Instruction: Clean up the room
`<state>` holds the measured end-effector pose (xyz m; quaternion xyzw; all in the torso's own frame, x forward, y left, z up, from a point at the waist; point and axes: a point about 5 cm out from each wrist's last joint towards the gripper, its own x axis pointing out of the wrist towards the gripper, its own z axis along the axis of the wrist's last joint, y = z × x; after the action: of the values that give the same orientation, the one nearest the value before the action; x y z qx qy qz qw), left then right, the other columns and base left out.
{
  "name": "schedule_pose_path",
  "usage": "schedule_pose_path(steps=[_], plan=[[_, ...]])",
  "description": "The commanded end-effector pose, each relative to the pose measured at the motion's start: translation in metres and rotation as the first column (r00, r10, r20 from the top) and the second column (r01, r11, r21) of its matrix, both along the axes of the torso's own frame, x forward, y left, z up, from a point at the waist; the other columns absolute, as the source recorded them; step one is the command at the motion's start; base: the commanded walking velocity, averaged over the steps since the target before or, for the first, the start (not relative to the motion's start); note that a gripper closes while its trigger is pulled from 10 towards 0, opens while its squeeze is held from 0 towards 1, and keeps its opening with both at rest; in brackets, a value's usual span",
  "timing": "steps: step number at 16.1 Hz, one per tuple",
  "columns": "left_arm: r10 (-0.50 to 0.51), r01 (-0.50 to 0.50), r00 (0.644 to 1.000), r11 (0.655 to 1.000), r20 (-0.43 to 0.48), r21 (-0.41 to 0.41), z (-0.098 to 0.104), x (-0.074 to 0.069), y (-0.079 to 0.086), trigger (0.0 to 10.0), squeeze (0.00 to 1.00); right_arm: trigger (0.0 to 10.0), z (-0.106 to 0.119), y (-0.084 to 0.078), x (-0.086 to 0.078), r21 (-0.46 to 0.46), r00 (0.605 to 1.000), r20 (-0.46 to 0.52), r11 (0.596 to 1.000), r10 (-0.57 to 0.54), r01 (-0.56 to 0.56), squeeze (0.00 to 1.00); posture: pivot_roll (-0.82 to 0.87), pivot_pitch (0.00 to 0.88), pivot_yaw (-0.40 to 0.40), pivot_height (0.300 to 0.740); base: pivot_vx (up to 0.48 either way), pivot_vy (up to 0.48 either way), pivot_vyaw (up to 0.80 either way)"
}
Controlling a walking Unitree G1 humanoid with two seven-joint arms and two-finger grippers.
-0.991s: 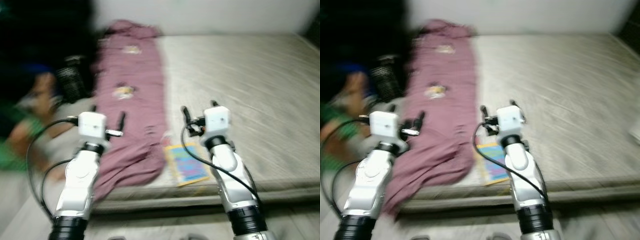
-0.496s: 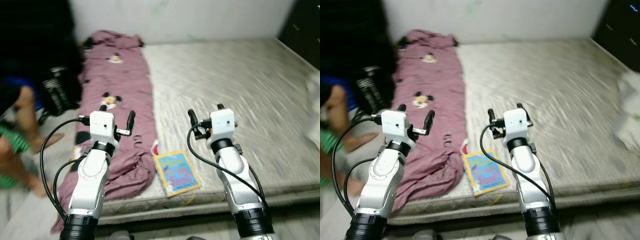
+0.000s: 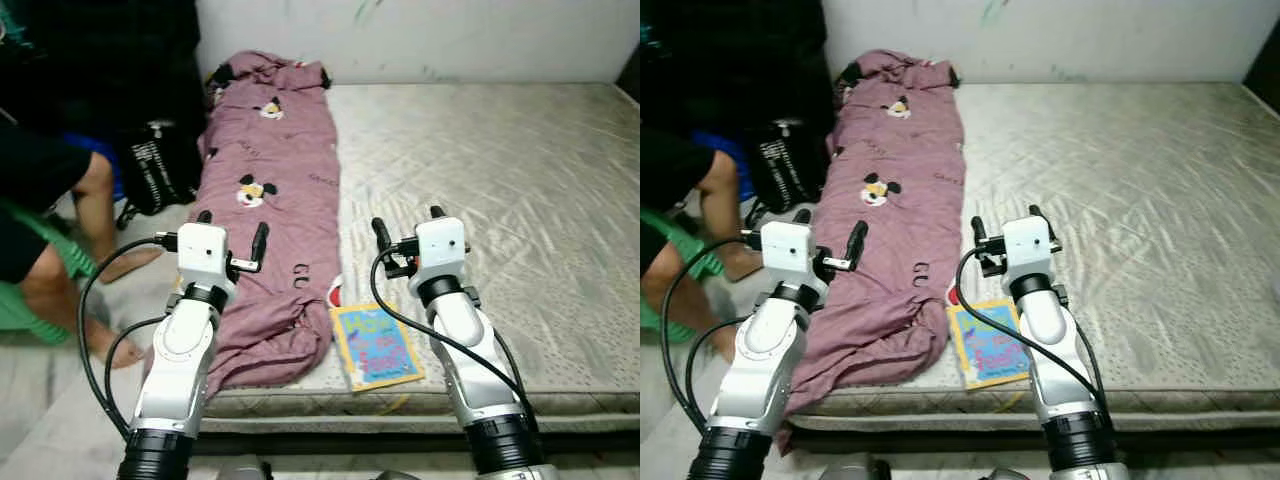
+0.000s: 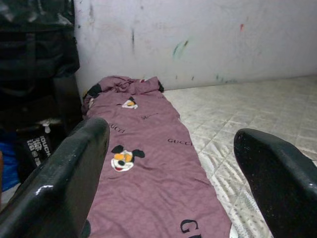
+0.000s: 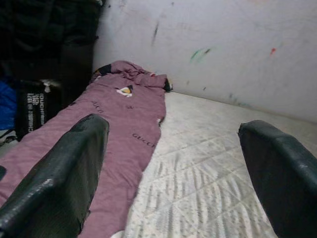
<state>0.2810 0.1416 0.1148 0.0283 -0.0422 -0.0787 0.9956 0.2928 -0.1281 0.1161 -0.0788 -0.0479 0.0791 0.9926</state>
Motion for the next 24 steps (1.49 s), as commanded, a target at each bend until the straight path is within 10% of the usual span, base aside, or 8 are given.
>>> schedule_pose_path(steps=[1, 24], plan=[[-0.01, 0.01, 1.0, 1.0, 0.002, 0.002, 0.0012, 0.0011, -0.0022, 10.0, 0.0, 10.0, 0.002, -0.002, 0.0009, -0.005, 1.0, 0.008, 1.0, 0.001, -0.001, 0.0, -0.01, 0.0, 0.001, 0.74, 0.0, -0.251, 0.0], [-0.02, 0.02, 1.0, 0.999, 0.007, -0.037, 0.0025, 0.0022, -0.0036, 10.0, 0.0, 10.0, 0.001, -0.0021, 0.0026, -0.007, 1.0, 0.007, 1.0, -0.001, 0.001, 0.0, -0.02, 0.0, -0.001, 0.74, 0.0, -0.262, 0.0]])
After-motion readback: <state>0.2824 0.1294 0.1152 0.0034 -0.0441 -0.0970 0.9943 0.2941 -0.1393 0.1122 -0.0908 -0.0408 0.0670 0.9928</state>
